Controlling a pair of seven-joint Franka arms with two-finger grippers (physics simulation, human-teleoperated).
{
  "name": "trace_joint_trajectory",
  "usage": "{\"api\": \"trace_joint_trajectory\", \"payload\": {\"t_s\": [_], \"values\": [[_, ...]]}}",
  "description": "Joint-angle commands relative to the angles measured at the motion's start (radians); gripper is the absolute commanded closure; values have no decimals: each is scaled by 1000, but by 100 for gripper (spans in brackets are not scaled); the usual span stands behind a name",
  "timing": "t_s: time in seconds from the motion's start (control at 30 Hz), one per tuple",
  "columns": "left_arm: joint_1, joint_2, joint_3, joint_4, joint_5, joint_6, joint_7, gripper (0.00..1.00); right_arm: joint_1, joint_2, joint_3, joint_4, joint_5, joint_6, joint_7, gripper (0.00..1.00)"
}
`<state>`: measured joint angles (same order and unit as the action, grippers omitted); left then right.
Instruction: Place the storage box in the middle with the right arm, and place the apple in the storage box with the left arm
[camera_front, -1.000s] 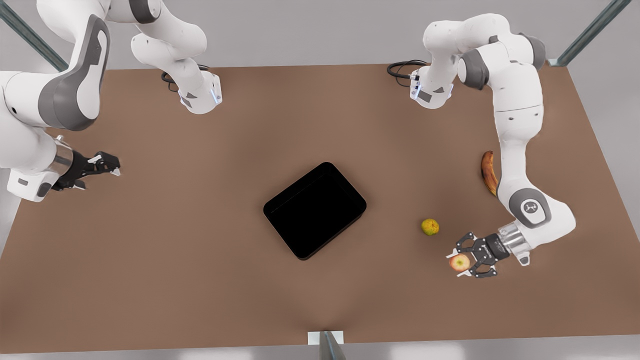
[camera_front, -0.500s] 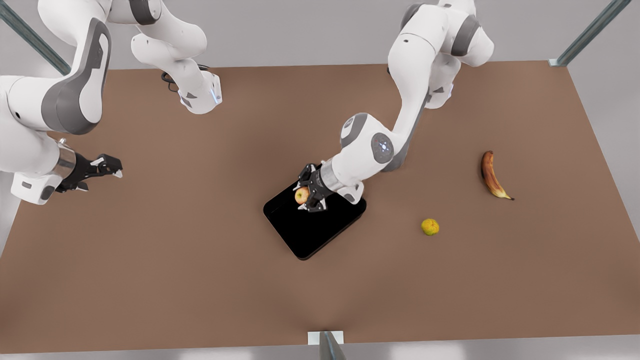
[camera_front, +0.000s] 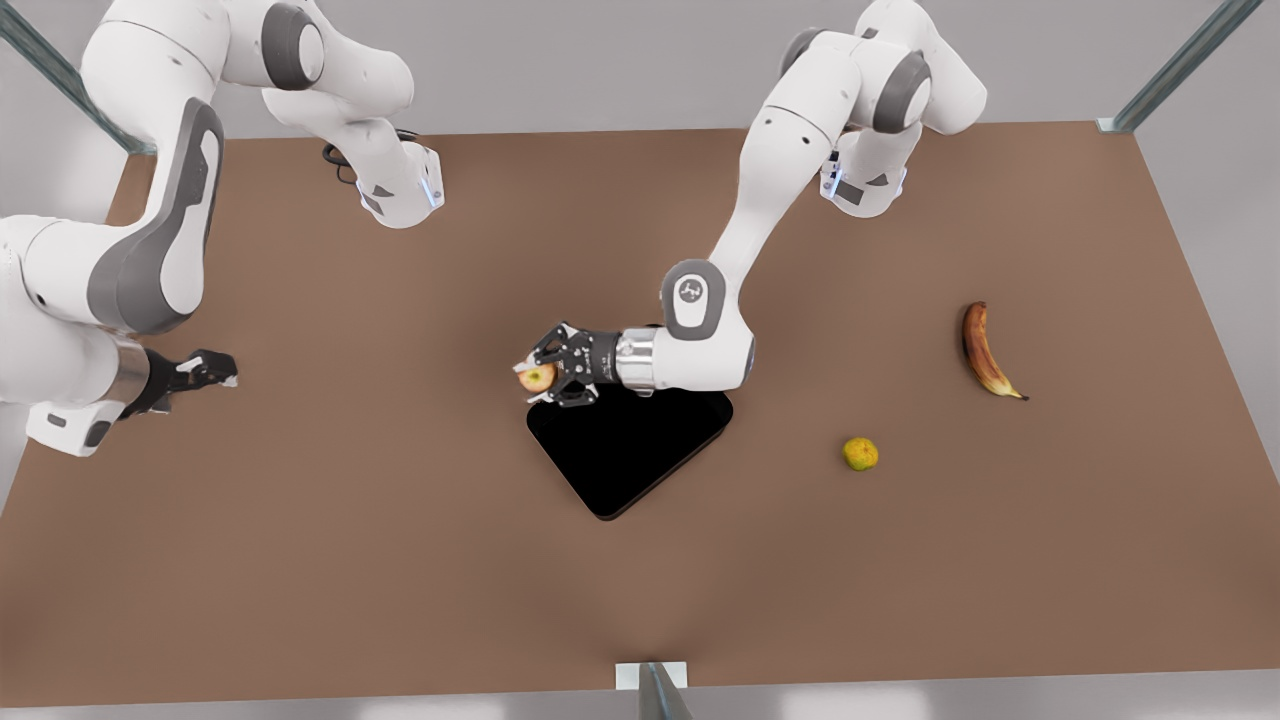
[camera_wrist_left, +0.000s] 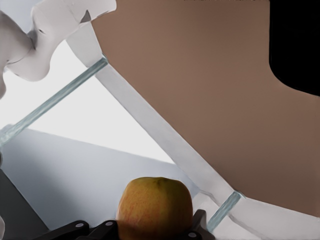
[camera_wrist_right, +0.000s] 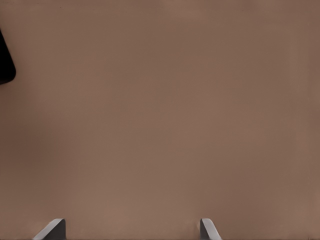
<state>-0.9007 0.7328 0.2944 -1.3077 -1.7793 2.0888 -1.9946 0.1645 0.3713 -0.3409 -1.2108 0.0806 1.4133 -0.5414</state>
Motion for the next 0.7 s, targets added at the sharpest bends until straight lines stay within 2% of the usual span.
{"api": "trace_joint_trajectory", "payload": {"t_s": [0.0, 0.1, 0.13, 0.17, 0.57, 0.6, 0.67], "values": [[8, -7, -8, -11, 1351, 100, -38, 38, -29, 0, -1, 7, 24, 4, 0, 0], [46, -56, -9, -123, 1344, 99, 56, 38, -62, 20, 0, 2, 61, 69, -2, 0], [46, -59, -9, -130, 1344, 100, 63, 32, -63, 24, 0, 0, 54, 69, -11, 0], [46, -56, -8, -130, 1344, 99, 63, 0, -63, 38, 0, 0, 57, 70, -2, 0], [48, -47, -8, -120, 1331, 116, 68, 0, -74, 61, -1, 8, 57, 73, 1, 0], [40, -46, -14, -102, 1374, 100, 271, 0, -74, 61, -1, 8, 59, 73, 0, 0], [29, -32, -15, -91, 1419, 96, 390, 0, -76, 61, 0, 8, 57, 81, -2, 0]]}}
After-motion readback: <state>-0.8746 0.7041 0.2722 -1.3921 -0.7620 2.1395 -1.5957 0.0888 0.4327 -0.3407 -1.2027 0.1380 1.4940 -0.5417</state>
